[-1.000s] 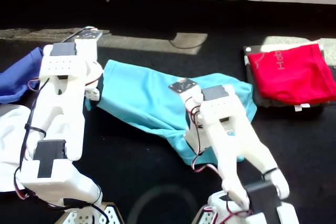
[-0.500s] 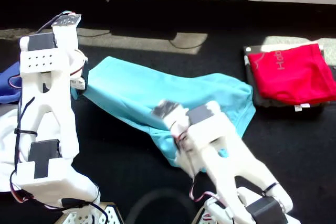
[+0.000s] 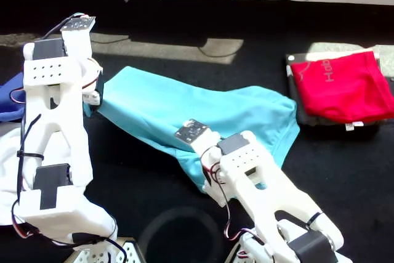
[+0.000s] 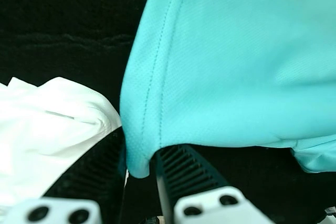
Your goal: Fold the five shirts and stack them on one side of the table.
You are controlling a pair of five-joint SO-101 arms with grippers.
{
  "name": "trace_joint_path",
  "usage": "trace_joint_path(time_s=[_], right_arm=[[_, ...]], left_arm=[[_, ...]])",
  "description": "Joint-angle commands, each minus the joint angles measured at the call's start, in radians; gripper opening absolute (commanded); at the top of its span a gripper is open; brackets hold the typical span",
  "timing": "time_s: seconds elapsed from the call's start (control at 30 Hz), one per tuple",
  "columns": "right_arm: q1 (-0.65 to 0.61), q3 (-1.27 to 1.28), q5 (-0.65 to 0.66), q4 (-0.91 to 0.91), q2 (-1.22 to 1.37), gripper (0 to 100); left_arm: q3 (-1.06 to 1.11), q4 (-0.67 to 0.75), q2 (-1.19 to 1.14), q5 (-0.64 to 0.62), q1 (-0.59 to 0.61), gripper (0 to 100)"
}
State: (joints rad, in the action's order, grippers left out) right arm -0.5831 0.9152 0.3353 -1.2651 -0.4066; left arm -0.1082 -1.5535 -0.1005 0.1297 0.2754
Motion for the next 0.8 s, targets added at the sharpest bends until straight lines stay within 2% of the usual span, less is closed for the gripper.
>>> trace_joint_path(time_s=[0.0, 0.17, 0.5, 0.57, 0.67, 0.77], right_arm=[[0.028, 0.013, -0.003, 0.047, -0.019, 18.4], [0.036, 0.05, -0.003, 0.142, 0.077, 18.4], [0.033, 0.044, -0.006, 0.193, 0.323, 21.4], [0.033, 0.041, -0.005, 0.199, 0.344, 16.6], [0.033, 0.039, -0.009, 0.199, 0.348, 0.0], [0.033, 0.039, -0.009, 0.193, 0.348, 0.4]], left_arm=[[-0.042, -0.006, 0.004, 0.005, 0.005, 1], [-0.042, -0.009, 0.004, 0.005, 0.007, 1], [-0.042, -0.009, 0.004, 0.005, 0.012, 1], [-0.042, -0.009, 0.004, 0.005, 0.012, 1], [-0.042, -0.009, 0.004, 0.005, 0.012, 1], [-0.042, -0.009, 0.004, 0.005, 0.012, 1]])
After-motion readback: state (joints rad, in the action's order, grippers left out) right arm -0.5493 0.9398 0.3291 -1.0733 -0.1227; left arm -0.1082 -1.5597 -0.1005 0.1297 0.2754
